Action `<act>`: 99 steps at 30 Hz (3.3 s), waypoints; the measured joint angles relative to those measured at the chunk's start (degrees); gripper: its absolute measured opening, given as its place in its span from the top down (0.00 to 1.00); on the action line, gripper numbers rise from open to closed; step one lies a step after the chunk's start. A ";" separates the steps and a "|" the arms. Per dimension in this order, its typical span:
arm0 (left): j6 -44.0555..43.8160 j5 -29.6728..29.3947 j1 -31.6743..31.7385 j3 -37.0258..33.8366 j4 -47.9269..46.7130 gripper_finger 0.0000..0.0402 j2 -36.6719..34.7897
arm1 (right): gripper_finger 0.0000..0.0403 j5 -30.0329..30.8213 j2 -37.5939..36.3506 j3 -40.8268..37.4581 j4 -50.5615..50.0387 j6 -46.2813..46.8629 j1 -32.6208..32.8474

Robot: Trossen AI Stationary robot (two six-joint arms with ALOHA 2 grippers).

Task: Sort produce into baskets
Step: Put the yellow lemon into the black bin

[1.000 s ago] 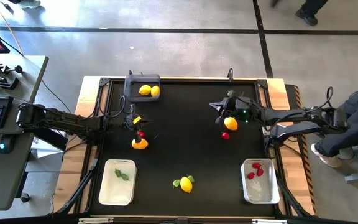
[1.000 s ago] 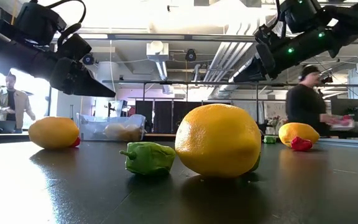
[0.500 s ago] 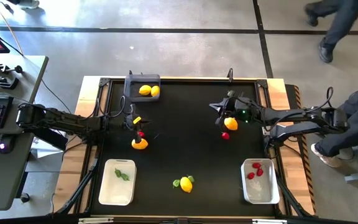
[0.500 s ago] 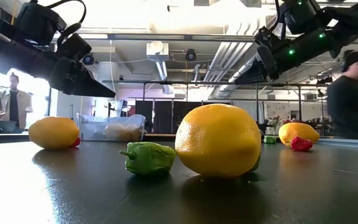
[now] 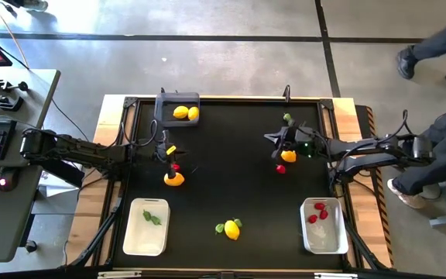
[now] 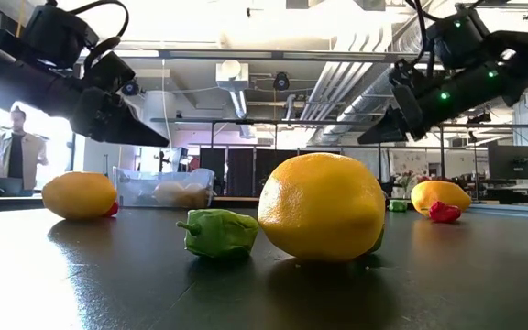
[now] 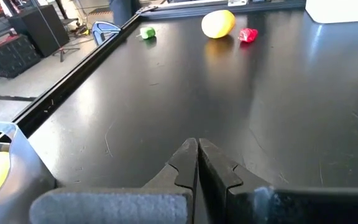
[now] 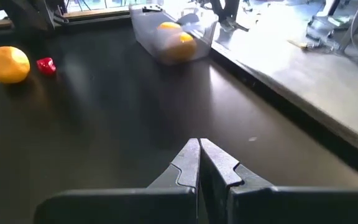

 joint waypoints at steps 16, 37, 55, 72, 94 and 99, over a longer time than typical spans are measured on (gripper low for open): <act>1.44 1.32 0.00 0.00 0.08 1.00 0.00 | 1.00 -6.03 0.00 -0.30 -4.40 8.51 3.22; 0.00 1.30 -0.01 0.00 -1.24 1.00 0.00 | 0.41 5.17 0.01 20.21 -62.89 25.70 10.90; -0.11 1.28 0.01 0.00 -1.27 1.00 0.00 | 0.37 9.70 13.00 20.23 -65.53 26.74 5.76; 0.02 1.26 0.02 0.00 -0.19 1.00 0.00 | 0.55 2.32 14.32 20.29 -63.99 23.14 2.08; 1.71 6.71 0.09 0.00 3.20 1.00 0.02 | 0.57 -7.56 8.37 20.02 -23.63 7.53 2.38; -1.97 9.86 1.29 0.04 7.68 1.00 0.00 | 0.57 -9.60 10.03 20.04 -11.88 2.95 2.38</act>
